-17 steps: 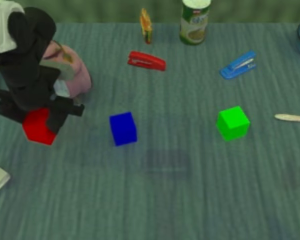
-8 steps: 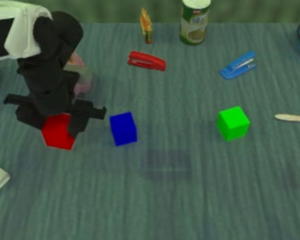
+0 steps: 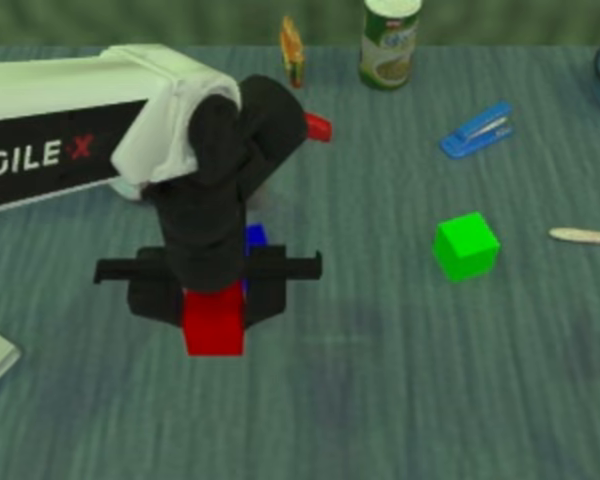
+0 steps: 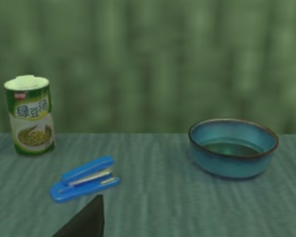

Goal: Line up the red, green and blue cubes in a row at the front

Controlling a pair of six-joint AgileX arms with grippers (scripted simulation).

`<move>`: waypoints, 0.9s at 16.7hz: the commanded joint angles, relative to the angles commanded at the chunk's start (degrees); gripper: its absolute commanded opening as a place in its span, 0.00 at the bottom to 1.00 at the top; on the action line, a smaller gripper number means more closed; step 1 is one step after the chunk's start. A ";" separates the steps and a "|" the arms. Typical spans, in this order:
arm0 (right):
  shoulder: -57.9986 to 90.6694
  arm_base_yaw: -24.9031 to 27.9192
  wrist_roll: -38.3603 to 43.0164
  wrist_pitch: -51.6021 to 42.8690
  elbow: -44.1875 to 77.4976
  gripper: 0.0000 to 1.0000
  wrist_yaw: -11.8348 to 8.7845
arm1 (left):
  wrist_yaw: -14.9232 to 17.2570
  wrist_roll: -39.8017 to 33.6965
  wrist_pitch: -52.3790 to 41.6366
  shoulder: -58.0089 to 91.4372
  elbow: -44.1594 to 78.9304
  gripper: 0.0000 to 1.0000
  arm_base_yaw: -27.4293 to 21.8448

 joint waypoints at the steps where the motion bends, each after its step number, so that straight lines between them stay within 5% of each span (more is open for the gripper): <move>1: 0.00 0.00 0.00 0.00 0.00 1.00 0.00 | -0.09 -2.10 0.01 -0.69 -0.39 0.00 -1.54; 9: 0.00 0.00 0.00 0.00 0.00 1.00 0.00 | -0.20 -4.60 1.18 -1.31 -1.60 0.00 -3.38; 15: 0.00 0.00 0.00 0.00 0.00 1.00 0.00 | -0.18 -4.65 13.90 3.15 -9.32 0.00 -3.42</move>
